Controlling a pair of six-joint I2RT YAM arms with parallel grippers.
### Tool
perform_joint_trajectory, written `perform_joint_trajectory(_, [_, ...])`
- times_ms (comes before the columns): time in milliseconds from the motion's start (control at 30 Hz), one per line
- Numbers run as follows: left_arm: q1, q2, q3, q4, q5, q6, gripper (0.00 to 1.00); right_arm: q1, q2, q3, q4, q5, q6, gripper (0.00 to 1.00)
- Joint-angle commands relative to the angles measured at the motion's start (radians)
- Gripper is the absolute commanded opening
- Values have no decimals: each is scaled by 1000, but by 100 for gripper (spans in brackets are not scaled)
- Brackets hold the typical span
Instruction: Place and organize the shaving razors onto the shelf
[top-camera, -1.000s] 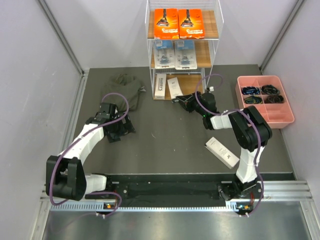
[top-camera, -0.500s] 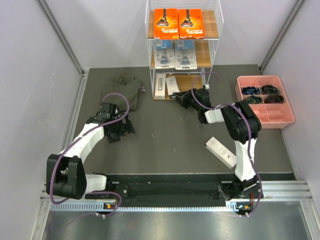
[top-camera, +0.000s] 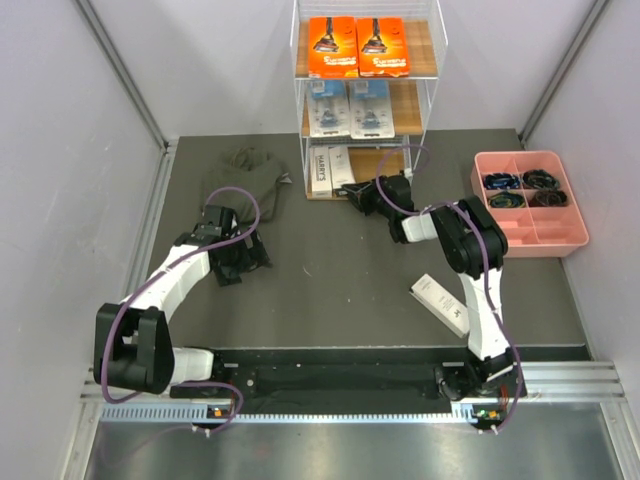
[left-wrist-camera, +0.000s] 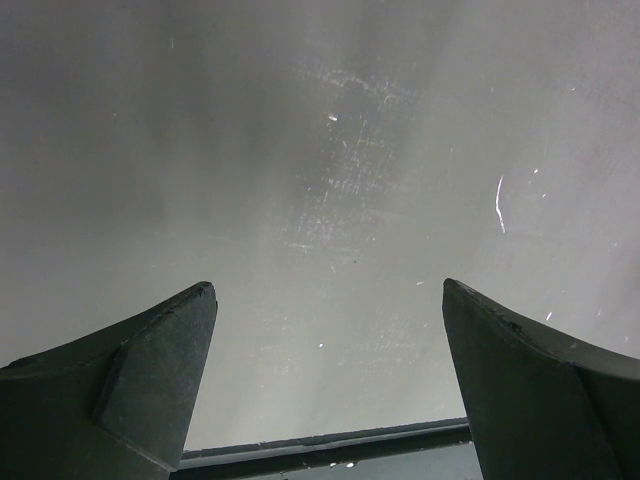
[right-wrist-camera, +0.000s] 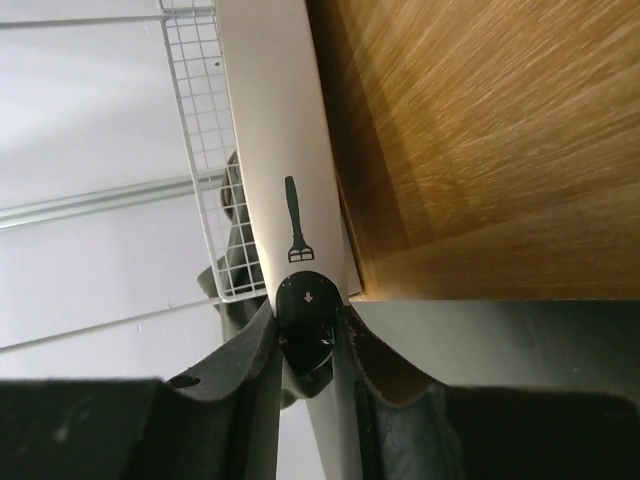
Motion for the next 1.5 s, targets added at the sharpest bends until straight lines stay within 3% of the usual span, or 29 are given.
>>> perform_joint_trajectory(0, [2,2,-1,17,9,16,99,-4,38,69,-42,-6,9,16])
perform_joint_trajectory(233, [4,-1,-10,19,19,16,99,-4,50,63,-21,-37,28,25])
perform_joint_trajectory(333, [4,1,-12,20,28,16,99,-3,35,53,-32,-43,18,50])
perform_joint_trajectory(400, [4,-1,-14,16,28,16,99,-4,29,51,-33,-49,9,59])
perform_joint_trajectory(433, [4,-2,-17,17,31,15,99,-4,26,53,-36,-56,6,69])
perform_joint_trajectory(500, [4,-10,-20,17,37,16,99,-4,20,49,-39,-60,-2,77])
perform_joint_trajectory(533, [4,-11,-24,19,49,18,99,-4,17,51,-36,-66,-3,87])
perform_joint_trajectory(633, [2,-16,-27,19,58,18,99,-6,1,42,-22,-79,-21,99])
perform_joint_trajectory(1000, [4,-36,-30,14,68,10,99,-1,-88,-108,105,-92,-25,99])
perform_joint_trajectory(1467, [4,-99,-60,28,117,-22,99,51,-482,-437,41,-109,-130,99])
